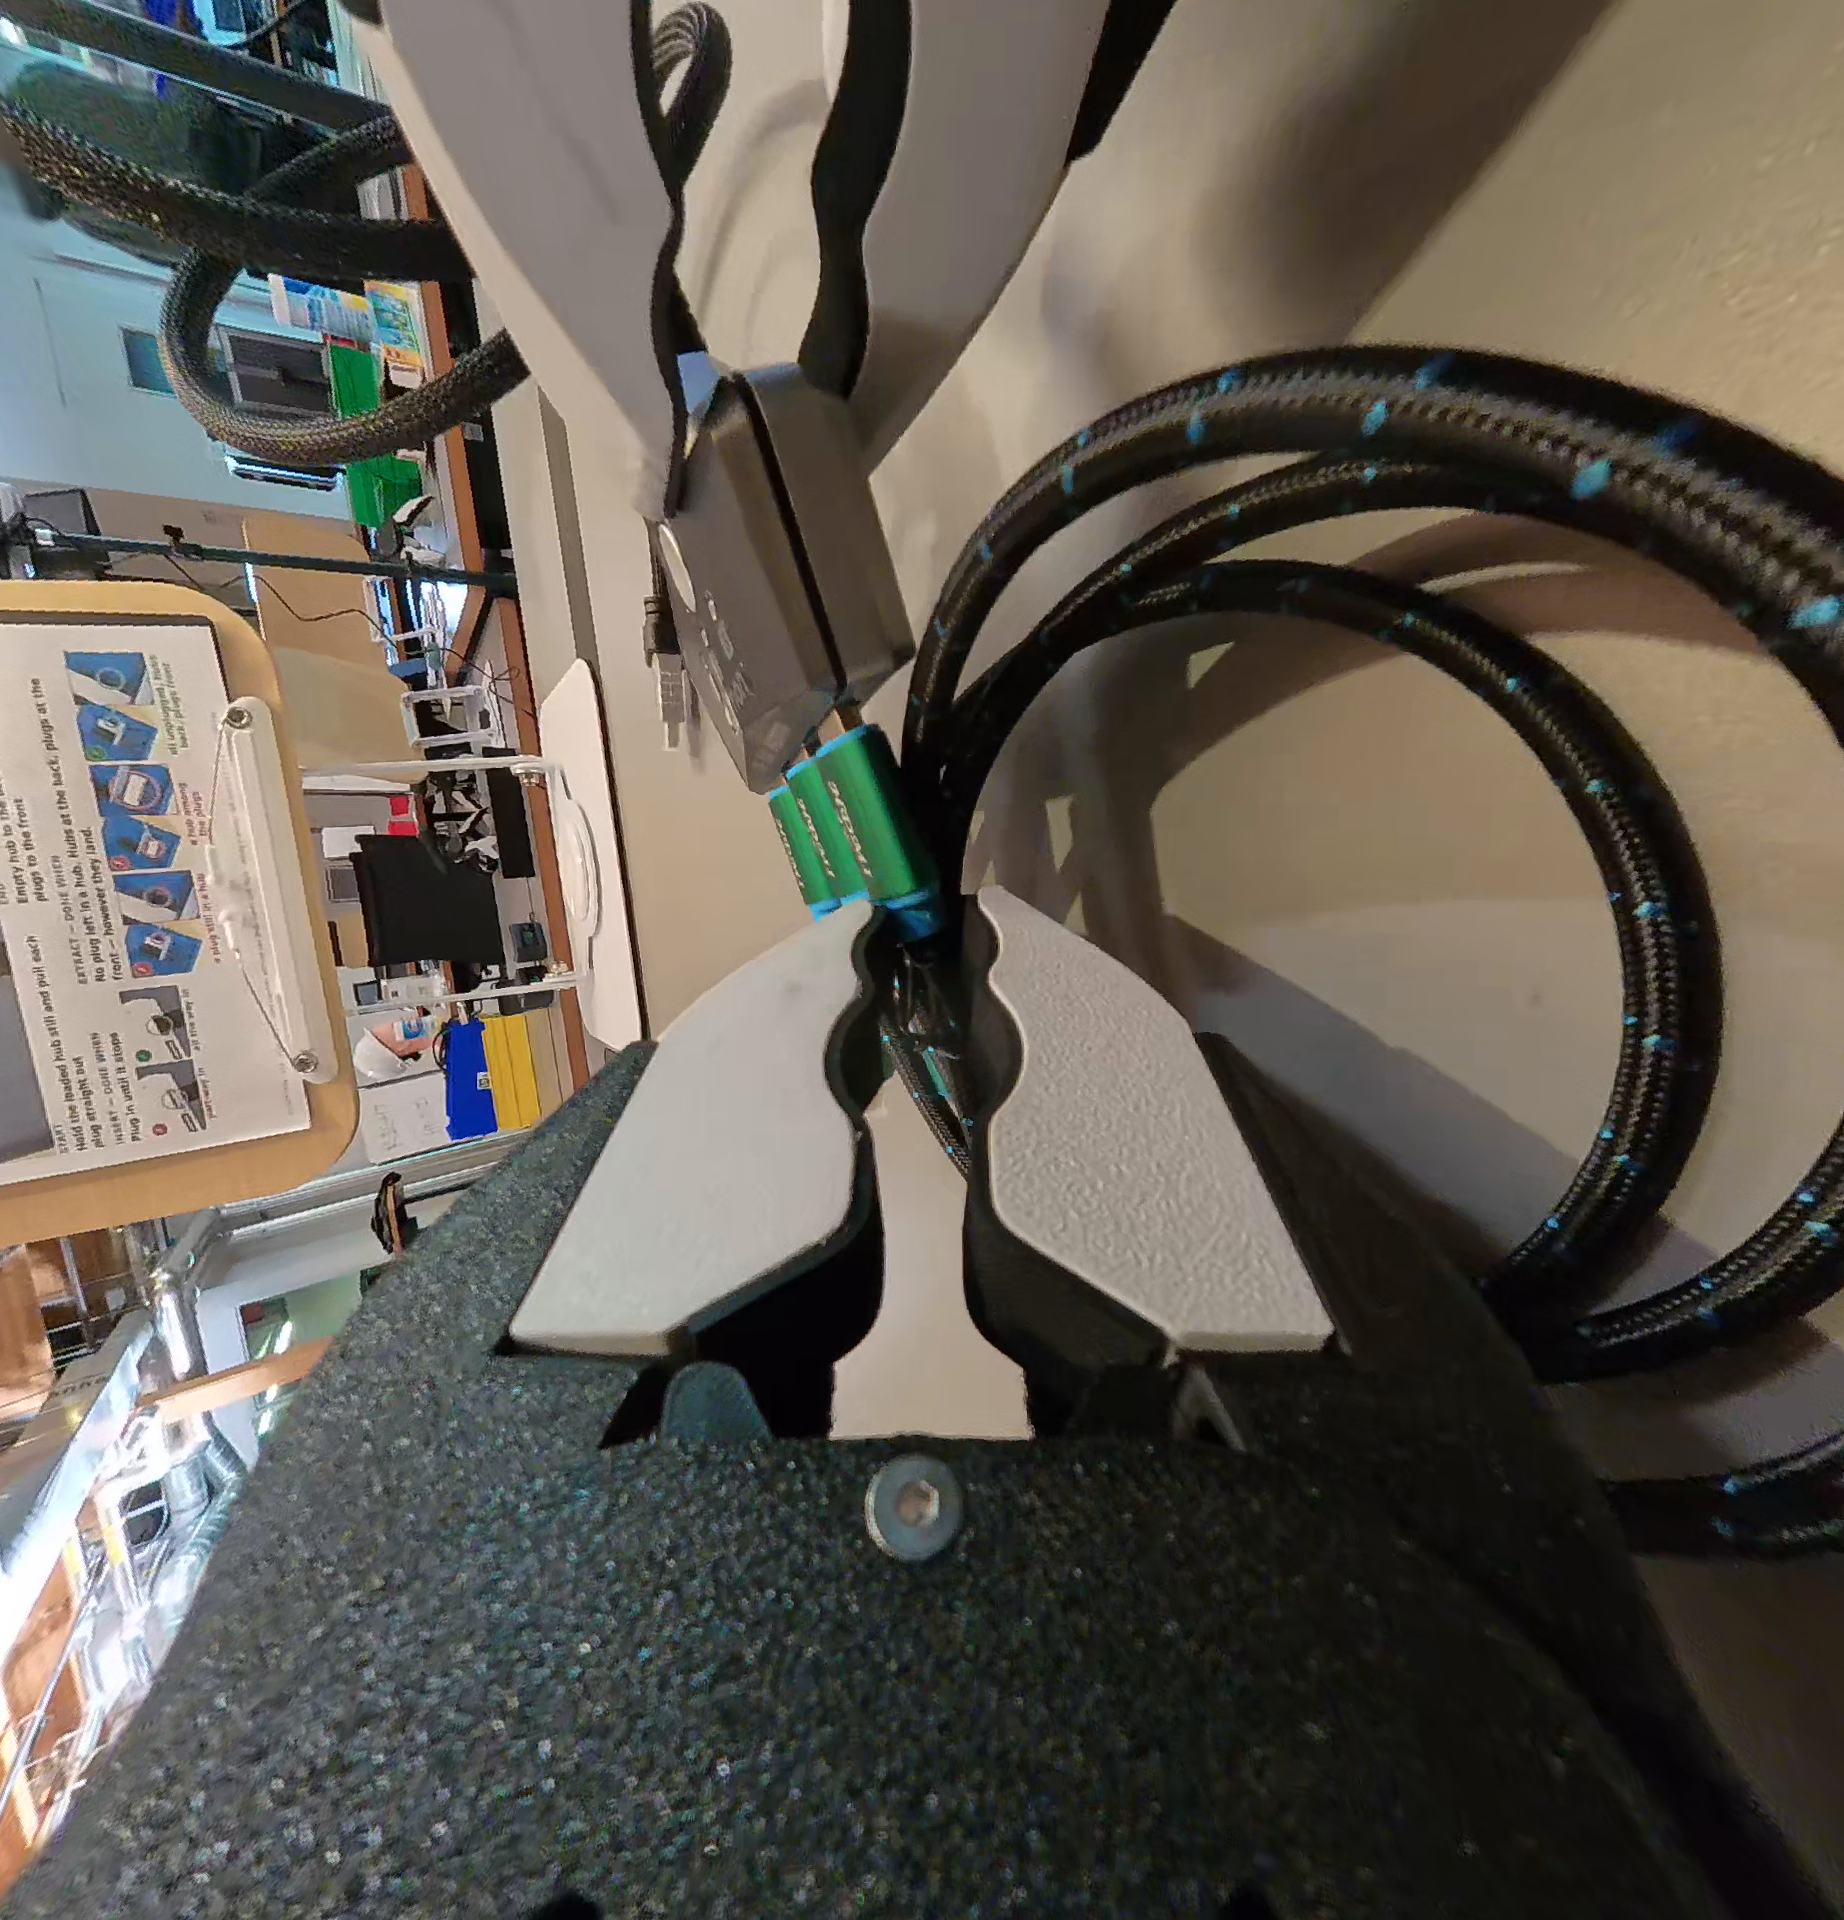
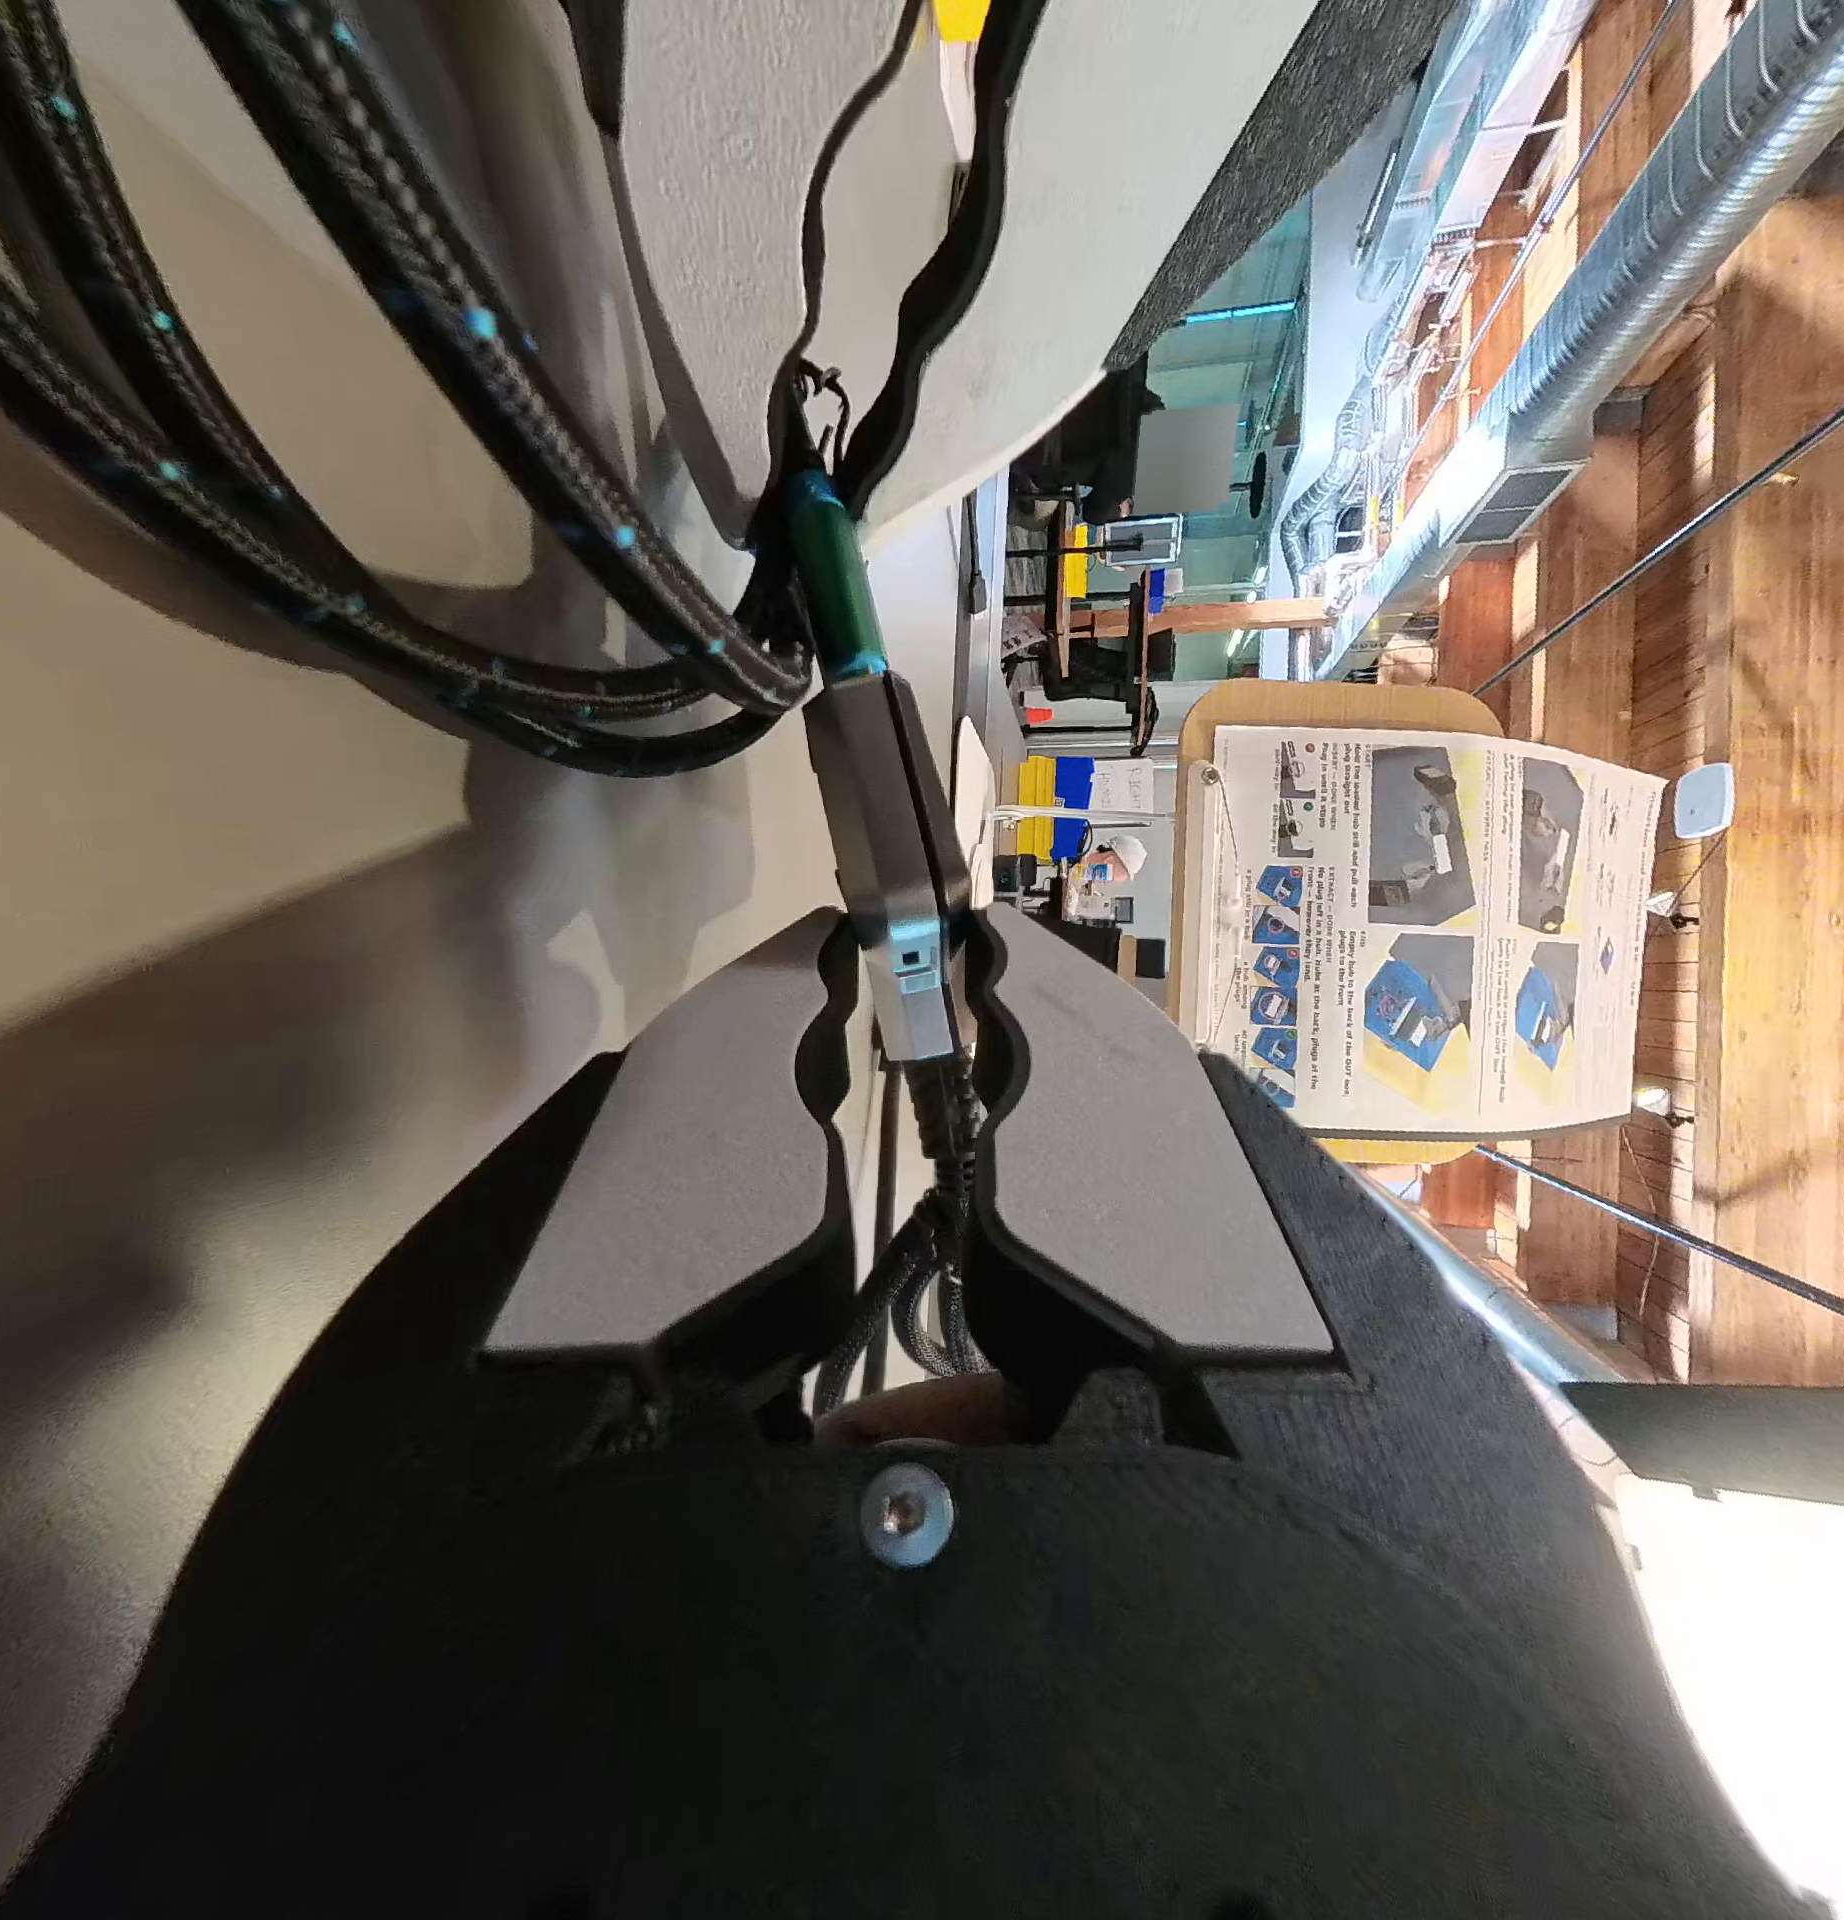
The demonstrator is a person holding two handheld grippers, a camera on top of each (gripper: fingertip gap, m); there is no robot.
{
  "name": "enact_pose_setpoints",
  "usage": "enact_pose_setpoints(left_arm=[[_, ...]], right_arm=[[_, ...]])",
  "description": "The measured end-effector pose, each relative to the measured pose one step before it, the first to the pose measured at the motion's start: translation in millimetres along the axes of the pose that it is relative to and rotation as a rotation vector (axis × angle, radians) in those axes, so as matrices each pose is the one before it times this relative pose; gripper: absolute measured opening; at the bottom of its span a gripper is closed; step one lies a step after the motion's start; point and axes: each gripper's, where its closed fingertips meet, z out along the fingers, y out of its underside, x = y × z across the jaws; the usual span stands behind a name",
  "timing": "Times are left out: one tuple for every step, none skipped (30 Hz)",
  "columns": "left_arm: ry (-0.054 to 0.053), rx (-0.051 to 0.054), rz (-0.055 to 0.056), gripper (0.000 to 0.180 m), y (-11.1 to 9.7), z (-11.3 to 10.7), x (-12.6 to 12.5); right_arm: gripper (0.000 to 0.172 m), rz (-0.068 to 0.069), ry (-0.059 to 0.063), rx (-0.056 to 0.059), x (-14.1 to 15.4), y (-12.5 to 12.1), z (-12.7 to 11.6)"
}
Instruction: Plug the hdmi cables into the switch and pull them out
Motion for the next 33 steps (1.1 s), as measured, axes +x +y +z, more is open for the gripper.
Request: enact_pose_setpoints(left_arm=[[-0.0002, -0.0051, -0.0001, 0.011, 0.49, 0.1, -0.17], [0.0011, -0.0049, -0.0011, 0.012, 0.45, 0.12, 0.08], [-0.0011, -0.0073, -0.0037, 0.011, 0.97, 0.25, -0.27], [-0.0028, -0.0083, -0.0018, 0.011, 0.91, 0.28, -0.41], [-0.0043, -0.0106, -0.0007, 0.011, 1.1, 0.25, -0.51], [-0.0056, -0.0116, -0.0014, 0.011, 1.38, 0.32, -0.87], [-0.0075, -0.0097, -0.0024, 0.011, 1.12, 0.17, -1.33], [-0.005, -0.0136, 0.001, 0.011, 1.55, 0.18, -0.81], [-0.0051, -0.0115, 0.0047, 0.011, 1.46, 0.38, -0.46], [-0.0008, -0.0086, 0.0008, 0.011, 0.85, 0.3, -0.09], [-0.001, -0.0076, 0.0071, 0.011, 0.52, 0.31, 0.21], [-0.0016, -0.0063, 0.0041, 0.011, 0.05, 0.27, 0.35], [-0.0002, -0.0076, 0.0053, 0.01, 0.23, 0.41, 0.29], [0.0004, -0.0083, 0.0088, 0.01, 0.61, 0.36, 0.43], [-0.0016, -0.0114, 0.0076, 0.01, 1.19, 0.63, 0.02], [-0.0068, -0.0145, 0.0075, 0.01, 2.01, 1.04, -0.5], [-0.0146, -0.0073, 0.0138, 0.01, 1.54, 1.06, -1.56], [-0.0081, 0.0091, 0.0127, 0.01, 0.45, 0.67, -1.5], [-0.0039, -0.0009, -0.0086, 0.011, 2.11, -0.2, -2.82], [-0.0234, -0.0055, -0.0144, 0.011, 2.33, 0.05, -4.58], [0.0004, -0.0075, -0.0069, 0.012, 1.8, 0.92, -0.2], [0.0204, 0.0051, 0.0004, 0.012, 0.84, 1.08, 3.02], [0.0226, 0.013, -0.0106, 0.012, 0.47, 1.55, 3.47], [0.0146, 0.008, -0.0221, 0.013, 0.24, 1.93, 2.26], [-0.0038, 0.0011, -0.0109, 0.013, 0.21, 1.45, -0.02], [-0.0032, 0.0003, -0.0074, 0.013, -0.12, 0.75, -0.33], [0.0015, 0.0019, -0.0184, 0.014, -0.33, 0.39, 0.05], [-0.0031, 0.0072, -0.0197, 0.014, -0.75, 0.2, -0.4], [-0.0054, 0.0107, -0.0131, 0.015, -0.75, -0.04, -0.72], [-0.0097, 0.0081, -0.0031, 0.018, -0.2, -0.46, -1.67], [-0.016, 0.0005, 0.0007, 0.02, 1.21, -0.64, -3.2], [-0.0069, 0.0007, -0.0052, 0.023, 1.35, -0.54, -2.62], [0.0015, 0.0104, -0.0108, 0.026, 0.36, -0.53, -1.87]], right_arm=[[0.018, 0.0035, -0.0028, -0.0022, -0.4, -0.41, 0.16], [0.018, 0.0007, -0.0017, -0.0032, -0.7, -0.53, 0.13], [0.018, 0.003, -0.0015, -0.0043, -0.49, -0.59, 0.3], [0.017, 0.0043, -0.0009, -0.0065, -0.52, -0.7, 0.26], [0.017, 0.0046, 0.0014, -0.0076, -0.3, -0.96, 0.1], [0.017, 0.0057, 0.001, -0.0079, -0.45, -1.03, 0.07], [0.017, 0.0115, 0.001, -0.0078, -0.55, -1.28, 0.31], [0.017, 0.0123, 0.0007, -0.0099, -0.39, -1.22, 0.59], [0.017, 0.0056, 0.0, -0.0081, -0.67, -0.68, 0.62], [0.018, 0.0042, -0.0026, -0.0068, -1.0, -0.15, 0.82], [0.018, 0.0004, -0.004, -0.0015, -1.17, -0.11, 0.54], [0.018, -0.0012, -0.006, 0.001, -1.36, -0.14, 0.32], [0.018, -0.0021, -0.0071, -0.0003, -1.45, -0.27, 0.34], [0.018, -0.0055, -0.0082, 0.0035, -1.88, -1.31, 0.01], [0.017, -0.0068, -0.01, 0.0125, -2.45, -3.29, -0.68], [0.018, -0.0017, -0.0129, 0.0317, -3.22, -7.37, -1.89], [0.017, 0.0096, -0.0097, 0.0544, -2.93, -13.47, -3.65], [0.017, 0.0065, 0.0121, 0.03, -0.26, -14.42, -3.29], [0.018, -0.0201, 0.0302, -0.0561, 2.29, -1.73, 1.12], [0.018, 0.0054, 0.0206, -0.0256, 3.07, 0.76, 1.81], [0.019, 0.0291, -0.0131, -0.0079, -0.36, 2.04, 1.8], [0.02, 0.0142, -0.0188, 0.007, -2.89, 1.33, 0.88], [0.02, -0.0137, -0.011, 0.0107, -3.51, 1.33, 0.8], [0.02, -0.015, -0.0071, -0.0053, -2.8, 2.8, 1.42], [0.021, -0.0017, -0.0058, -0.0157, -1.12, 3.32, 1.42], [0.021, 0.0036, -0.0084, -0.0165, -0.25, 2.94, 0.86], [0.022, 0.007, -0.0032, -0.0158, 0.53, 3.05, 0.51], [0.025, 0.0058, 0.0044, -0.0146, 1.45, 3.48, 0.45], [0.027, 0.0027, 0.0023, -0.0157, 0.65, 3.71, 0.29], [0.029, -0.0003, 0.0007, -0.0126, -0.22, 3.51, 0.28], [0.03, -0.0013, 0.0039, -0.009, 0.31, 3.13, -0.06], [0.031, 0.003, 0.0051, -0.0079, 0.75, 2.9, -0.45], [0.031, 0.0077, 0.0025, -0.0064, 0.56, 2.64, -0.77]])
